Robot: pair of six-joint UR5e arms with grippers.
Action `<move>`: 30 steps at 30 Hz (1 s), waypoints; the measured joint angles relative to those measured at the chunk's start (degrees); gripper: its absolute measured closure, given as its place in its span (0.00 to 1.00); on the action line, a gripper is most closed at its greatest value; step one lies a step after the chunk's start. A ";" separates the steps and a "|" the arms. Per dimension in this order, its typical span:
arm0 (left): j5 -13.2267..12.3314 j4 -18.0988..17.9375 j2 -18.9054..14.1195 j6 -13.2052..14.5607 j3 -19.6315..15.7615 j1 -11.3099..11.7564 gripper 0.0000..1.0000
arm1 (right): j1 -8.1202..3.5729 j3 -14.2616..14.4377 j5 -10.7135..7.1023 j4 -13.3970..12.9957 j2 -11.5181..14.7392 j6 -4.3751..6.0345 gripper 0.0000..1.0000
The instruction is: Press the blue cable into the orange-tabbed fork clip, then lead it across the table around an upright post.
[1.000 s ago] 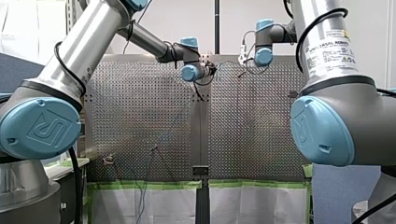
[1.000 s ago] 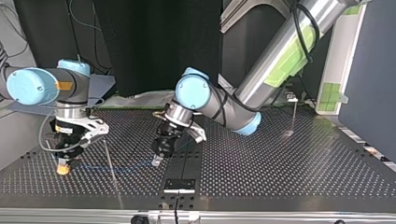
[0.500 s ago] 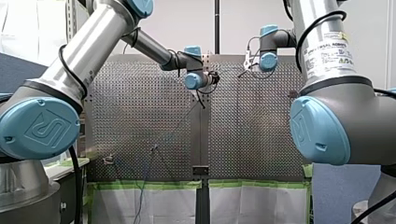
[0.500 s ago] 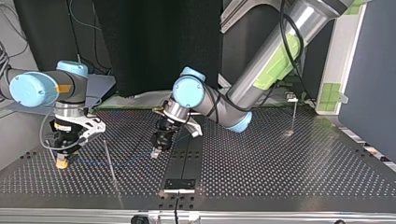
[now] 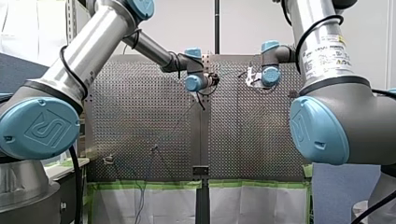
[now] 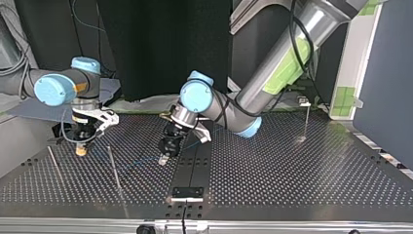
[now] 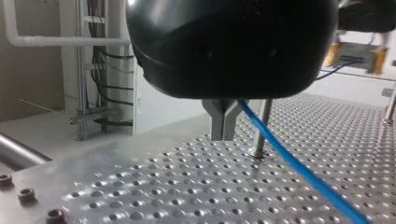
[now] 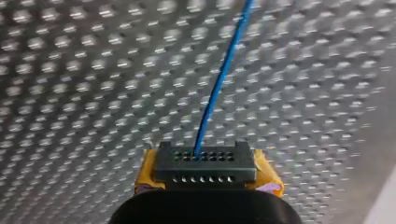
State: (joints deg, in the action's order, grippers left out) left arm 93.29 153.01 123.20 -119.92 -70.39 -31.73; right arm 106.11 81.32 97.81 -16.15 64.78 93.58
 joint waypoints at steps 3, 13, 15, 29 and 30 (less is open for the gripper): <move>-0.04 0.08 0.53 0.23 0.00 -0.08 0.93 | -0.02 1.25 -0.01 -0.29 -0.80 -0.18 1.00; 0.95 1.18 0.73 2.51 -0.02 -1.02 0.61 | 0.10 6.01 -0.30 -4.46 -1.59 -0.14 1.00; 1.65 1.72 0.71 3.08 -0.04 -1.20 0.55 | 0.27 7.12 -0.32 -5.56 -1.61 -0.28 1.00; 5.36 6.16 0.74 6.89 -0.05 -2.24 0.00 | -0.34 14.14 -1.09 -12.63 -1.68 -1.39 1.00; 5.47 6.54 0.72 6.93 -0.04 -2.34 0.00 | -0.41 14.81 -1.13 -13.32 -1.67 -1.57 1.00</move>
State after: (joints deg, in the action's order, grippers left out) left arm 98.76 159.55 123.92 -112.99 -70.43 -34.07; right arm 105.71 96.14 96.68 -29.47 63.11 92.01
